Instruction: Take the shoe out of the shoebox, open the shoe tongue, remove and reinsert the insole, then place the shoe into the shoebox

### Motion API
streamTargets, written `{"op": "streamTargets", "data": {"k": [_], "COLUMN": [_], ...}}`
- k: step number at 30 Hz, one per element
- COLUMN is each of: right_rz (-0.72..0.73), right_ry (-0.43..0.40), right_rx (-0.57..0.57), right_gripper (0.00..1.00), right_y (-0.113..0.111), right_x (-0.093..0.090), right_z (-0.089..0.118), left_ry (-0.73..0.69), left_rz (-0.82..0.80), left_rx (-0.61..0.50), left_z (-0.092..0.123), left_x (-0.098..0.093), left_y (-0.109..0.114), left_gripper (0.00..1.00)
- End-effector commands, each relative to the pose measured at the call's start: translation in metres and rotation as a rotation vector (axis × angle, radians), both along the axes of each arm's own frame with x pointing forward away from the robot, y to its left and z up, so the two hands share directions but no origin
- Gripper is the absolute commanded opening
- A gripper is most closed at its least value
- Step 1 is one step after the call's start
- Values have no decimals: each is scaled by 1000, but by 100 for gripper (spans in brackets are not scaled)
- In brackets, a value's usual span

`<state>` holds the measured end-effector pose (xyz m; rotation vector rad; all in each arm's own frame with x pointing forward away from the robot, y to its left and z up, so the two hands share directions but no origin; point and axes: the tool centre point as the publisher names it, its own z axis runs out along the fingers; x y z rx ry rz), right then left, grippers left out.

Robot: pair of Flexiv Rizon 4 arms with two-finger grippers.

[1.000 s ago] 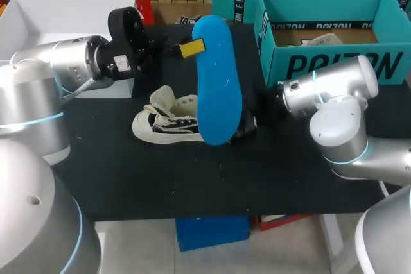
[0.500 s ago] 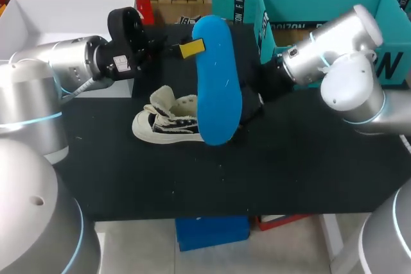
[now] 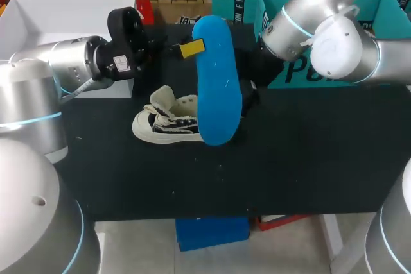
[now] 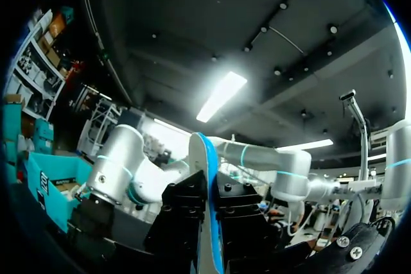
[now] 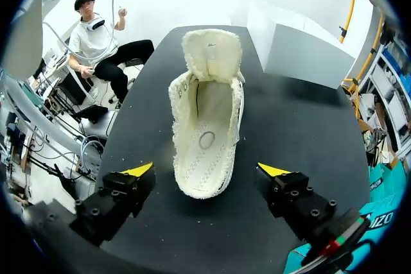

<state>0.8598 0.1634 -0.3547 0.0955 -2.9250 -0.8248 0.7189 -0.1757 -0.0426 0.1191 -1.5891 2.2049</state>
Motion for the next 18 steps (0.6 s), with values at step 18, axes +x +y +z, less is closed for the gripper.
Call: {"op": "streamTargets", "data": {"k": [18], "right_rz": [15], "right_ry": [-33], "right_rx": [-408], "right_gripper": [100], "right_y": [7], "right_x": [9], "right_z": [10], "left_ry": [0], "left_rz": [4], "left_rx": [0], "left_z": [-1], "left_x": [-1], "left_y": [-1], "left_gripper": [0]}}
